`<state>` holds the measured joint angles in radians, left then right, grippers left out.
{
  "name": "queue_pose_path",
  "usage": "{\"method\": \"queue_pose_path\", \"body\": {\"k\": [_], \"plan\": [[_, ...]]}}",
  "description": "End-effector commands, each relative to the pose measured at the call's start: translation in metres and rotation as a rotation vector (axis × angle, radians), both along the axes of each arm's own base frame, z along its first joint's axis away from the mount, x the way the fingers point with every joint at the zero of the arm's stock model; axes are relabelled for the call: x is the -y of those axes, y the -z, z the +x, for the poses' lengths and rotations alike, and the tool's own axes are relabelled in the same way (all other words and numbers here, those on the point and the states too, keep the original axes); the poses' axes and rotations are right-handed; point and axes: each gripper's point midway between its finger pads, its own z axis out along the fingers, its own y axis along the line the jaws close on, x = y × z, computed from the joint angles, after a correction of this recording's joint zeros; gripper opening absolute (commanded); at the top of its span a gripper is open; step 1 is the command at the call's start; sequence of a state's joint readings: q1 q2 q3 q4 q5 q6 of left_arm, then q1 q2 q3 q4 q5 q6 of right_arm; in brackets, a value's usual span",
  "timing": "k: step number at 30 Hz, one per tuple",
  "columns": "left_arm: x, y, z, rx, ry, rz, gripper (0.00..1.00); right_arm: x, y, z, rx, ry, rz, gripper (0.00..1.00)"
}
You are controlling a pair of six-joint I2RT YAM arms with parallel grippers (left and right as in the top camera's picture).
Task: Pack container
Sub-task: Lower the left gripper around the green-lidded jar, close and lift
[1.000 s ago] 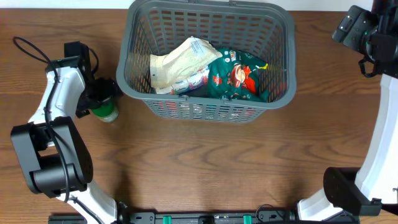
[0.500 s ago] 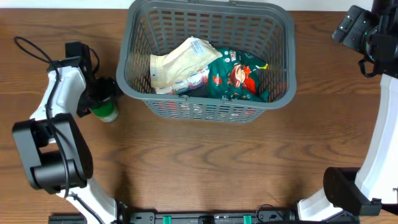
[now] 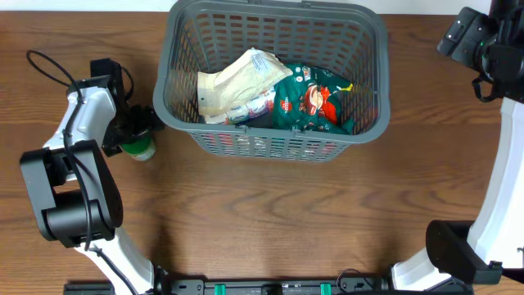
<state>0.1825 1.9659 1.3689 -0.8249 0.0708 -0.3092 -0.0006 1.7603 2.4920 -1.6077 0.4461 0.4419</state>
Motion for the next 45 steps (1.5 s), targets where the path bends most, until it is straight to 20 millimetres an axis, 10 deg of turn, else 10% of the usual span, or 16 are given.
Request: {"method": "queue_pose_path", "body": {"k": [1, 7, 15, 34, 45], "plan": [[-0.004, 0.006, -0.002, -0.02, -0.016, 0.015, 0.99, 0.004, -0.005, -0.003, 0.017, 0.025, -0.005, 0.99], [-0.004, 0.006, -0.002, -0.02, -0.016, 0.015, 0.37, 0.004, -0.004, -0.003, 0.017, 0.025, -0.005, 0.99], [-0.004, 0.006, -0.002, -0.02, -0.016, 0.015, 0.11, 0.004, -0.004, -0.003, 0.017, 0.025, -0.005, 0.99], [-0.004, -0.001, -0.002, -0.01, -0.016, 0.016, 0.06, 0.004, -0.005, -0.003, 0.017, 0.025, -0.005, 0.99], [-0.007, -0.065, 0.013, 0.168, -0.018, 0.048, 0.06, 0.004, -0.004, -0.003, 0.017, 0.025, -0.005, 0.99]]}}
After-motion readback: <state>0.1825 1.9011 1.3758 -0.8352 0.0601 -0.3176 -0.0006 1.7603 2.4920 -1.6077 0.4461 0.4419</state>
